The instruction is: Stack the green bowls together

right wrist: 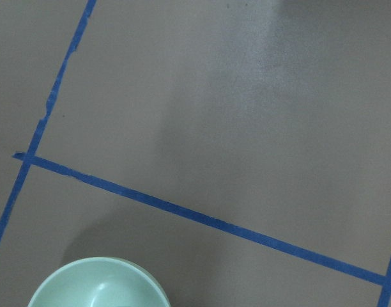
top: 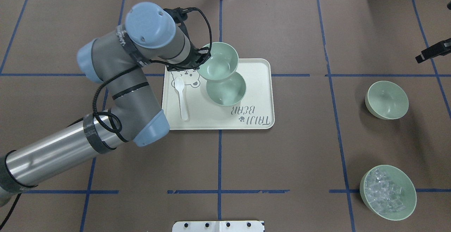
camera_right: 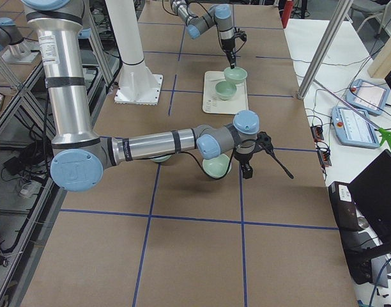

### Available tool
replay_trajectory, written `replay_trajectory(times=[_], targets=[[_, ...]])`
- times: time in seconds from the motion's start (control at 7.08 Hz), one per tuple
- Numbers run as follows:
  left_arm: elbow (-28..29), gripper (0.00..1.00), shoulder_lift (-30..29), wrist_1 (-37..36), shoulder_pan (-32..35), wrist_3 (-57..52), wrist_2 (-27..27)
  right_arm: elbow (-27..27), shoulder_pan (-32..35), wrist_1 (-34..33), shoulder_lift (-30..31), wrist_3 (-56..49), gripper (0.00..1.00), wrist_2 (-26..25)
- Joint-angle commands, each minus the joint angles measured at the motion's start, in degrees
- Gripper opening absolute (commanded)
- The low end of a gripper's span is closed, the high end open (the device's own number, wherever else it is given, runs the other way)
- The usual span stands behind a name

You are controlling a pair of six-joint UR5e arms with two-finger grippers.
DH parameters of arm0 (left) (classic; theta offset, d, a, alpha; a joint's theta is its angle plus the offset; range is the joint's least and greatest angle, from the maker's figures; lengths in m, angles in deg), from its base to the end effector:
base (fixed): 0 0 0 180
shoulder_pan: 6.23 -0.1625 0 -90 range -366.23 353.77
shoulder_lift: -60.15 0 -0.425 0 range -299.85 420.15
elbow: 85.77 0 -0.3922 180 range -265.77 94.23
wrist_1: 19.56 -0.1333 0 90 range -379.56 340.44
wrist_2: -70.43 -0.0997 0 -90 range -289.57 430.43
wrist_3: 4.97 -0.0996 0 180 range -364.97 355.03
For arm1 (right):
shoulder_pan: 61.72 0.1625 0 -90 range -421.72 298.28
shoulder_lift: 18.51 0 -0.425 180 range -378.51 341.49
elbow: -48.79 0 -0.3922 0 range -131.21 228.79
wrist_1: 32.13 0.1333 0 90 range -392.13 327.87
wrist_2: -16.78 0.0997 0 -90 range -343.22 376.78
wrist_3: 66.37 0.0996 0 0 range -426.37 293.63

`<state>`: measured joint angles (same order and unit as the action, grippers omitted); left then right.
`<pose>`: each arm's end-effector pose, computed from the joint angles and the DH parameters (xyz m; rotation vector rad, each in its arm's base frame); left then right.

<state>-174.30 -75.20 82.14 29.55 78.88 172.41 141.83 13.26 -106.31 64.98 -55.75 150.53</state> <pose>0.5197 -0.5134 0.1622 0.1671 0.9771 -0.3731 -0.0818 -0.5536 0.5420 0.2442 -0.8266 -0.2410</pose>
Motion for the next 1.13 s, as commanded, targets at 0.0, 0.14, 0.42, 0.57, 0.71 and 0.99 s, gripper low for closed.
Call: replay_trajectory(times=[0.0, 0.14, 0.42, 0.57, 0.71, 0.99], targets=[[1.9, 0.00, -1.2, 0.6, -2.7, 1.4, -3.2, 0.0, 0.0, 0.0, 0.0, 0.0, 1.00, 0.0], [2.0, 0.00, -0.8, 0.5, -4.1, 1.4, -3.2, 0.0, 0.0, 0.0, 0.0, 0.0, 1.00, 0.0], [2.8, 0.00, -0.5, 0.5, -5.1, 1.1, -3.2, 0.0, 0.0, 0.0, 0.0, -0.1, 1.00, 0.0], [2.9, 0.00, -0.4, 0.5, -5.5, 1.0, -3.2, 0.0, 0.0, 0.0, 0.0, 0.0, 1.00, 0.0], [2.9, 0.00, -0.4, 0.5, -5.5, 1.0, -3.2, 0.0, 0.0, 0.0, 0.0, -0.1, 1.00, -0.1], [2.8, 0.00, -0.3, 0.5, -5.5, 0.8, -3.3, 0.0, 0.0, 0.0, 0.0, -0.1, 1.00, 0.0]])
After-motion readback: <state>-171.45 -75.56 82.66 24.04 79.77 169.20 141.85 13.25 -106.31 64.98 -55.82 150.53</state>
